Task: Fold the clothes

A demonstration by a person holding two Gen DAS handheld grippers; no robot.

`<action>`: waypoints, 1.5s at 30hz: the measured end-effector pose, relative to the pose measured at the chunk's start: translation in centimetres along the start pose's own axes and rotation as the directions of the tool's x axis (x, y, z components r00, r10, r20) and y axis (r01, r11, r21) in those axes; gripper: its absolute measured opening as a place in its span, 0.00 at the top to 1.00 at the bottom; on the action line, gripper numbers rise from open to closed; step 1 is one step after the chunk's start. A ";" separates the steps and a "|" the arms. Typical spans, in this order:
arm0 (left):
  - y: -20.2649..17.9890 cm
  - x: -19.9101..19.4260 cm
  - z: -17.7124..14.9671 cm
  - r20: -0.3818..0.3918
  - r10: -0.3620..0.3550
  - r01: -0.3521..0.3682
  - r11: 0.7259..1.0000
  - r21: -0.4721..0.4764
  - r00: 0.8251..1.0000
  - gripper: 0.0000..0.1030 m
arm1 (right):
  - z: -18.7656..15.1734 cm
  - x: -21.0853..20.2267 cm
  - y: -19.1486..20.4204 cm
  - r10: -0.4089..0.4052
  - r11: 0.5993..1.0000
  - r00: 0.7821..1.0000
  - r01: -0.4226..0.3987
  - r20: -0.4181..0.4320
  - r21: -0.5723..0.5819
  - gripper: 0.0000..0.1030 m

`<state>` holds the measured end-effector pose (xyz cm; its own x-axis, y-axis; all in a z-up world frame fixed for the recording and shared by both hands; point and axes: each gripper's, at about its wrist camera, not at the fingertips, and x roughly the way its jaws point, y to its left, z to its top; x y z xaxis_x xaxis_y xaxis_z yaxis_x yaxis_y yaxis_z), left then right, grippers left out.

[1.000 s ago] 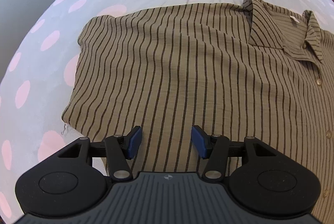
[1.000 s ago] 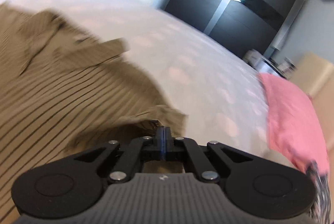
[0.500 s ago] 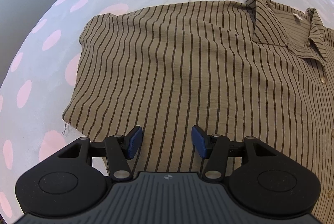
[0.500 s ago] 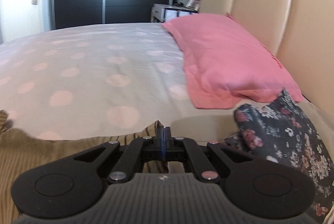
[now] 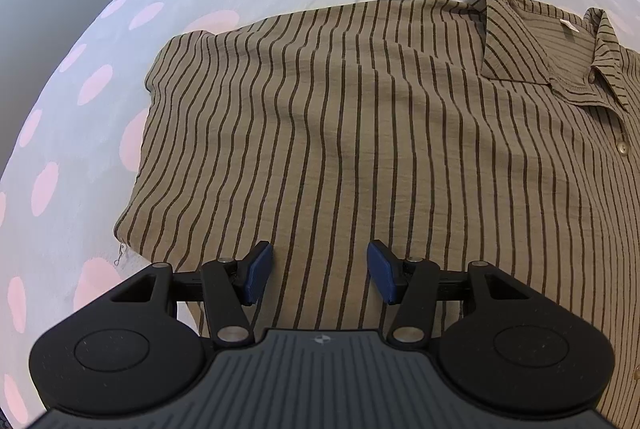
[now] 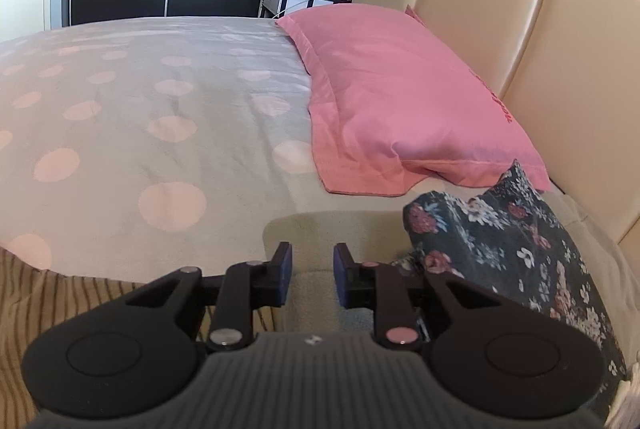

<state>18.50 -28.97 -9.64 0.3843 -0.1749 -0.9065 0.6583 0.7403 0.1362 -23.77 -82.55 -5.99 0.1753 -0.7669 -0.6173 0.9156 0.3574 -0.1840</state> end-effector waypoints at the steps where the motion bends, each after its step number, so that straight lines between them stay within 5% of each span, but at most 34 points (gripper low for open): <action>1: -0.1 0.0 0.1 0.002 -0.003 0.003 1.000 0.001 1.000 0.51 | -0.2 -0.7 -0.2 0.016 1.000 1.000 -0.016 -0.003 0.007 0.77; 8: -1.2 -2.4 -0.1 0.044 -0.063 0.061 0.998 0.031 0.997 0.51 | -3.5 -6.7 -1.2 0.132 0.991 0.987 -0.128 -0.092 0.044 0.77; 14: -3.7 -6.9 -2.0 0.105 -0.135 0.123 0.986 0.115 0.985 0.51 | -7.5 -13.9 -1.5 0.246 0.969 0.952 -0.243 -0.180 0.039 0.75; 18: -5.7 -11.0 -4.2 0.168 -0.177 0.143 0.970 0.197 0.970 0.51 | -10.8 -19.4 -1.2 0.331 0.940 0.910 -0.341 -0.250 0.007 0.75; 24: -9.5 -16.4 -10.1 0.185 -0.175 0.110 0.941 0.319 0.967 0.51 | -16.8 -25.9 -0.6 0.358 0.916 0.868 -0.398 -0.343 -0.053 0.74; 29: -12.0 -20.0 -14.9 0.266 -0.107 0.007 0.936 0.352 0.958 0.51 | -21.1 -28.6 -0.7 0.334 0.920 0.853 -0.387 -0.401 -0.056 0.74; 33: -13.0 -21.7 -17.8 0.299 -0.117 0.007 0.939 0.343 0.947 0.51 | -24.2 -30.0 -1.0 0.326 0.925 0.828 -0.379 -0.455 -0.027 0.73; 40: -13.7 -22.5 -22.2 0.247 -0.149 0.057 0.938 0.342 0.957 0.51 | -29.3 -32.4 -1.7 0.365 0.909 0.775 -0.416 -0.516 0.018 0.73; 45: -13.8 -22.0 -24.1 0.207 -0.158 0.077 0.932 0.355 0.966 0.51 | -30.7 -33.5 -2.7 0.326 0.924 0.813 -0.382 -0.482 -0.019 0.73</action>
<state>-14.59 -19.69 -1.24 0.4004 -0.4203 -0.8143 0.8728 0.4456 0.1992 -43.23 -41.46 -8.24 0.2668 -0.2497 -0.9309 0.7718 0.6337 0.0512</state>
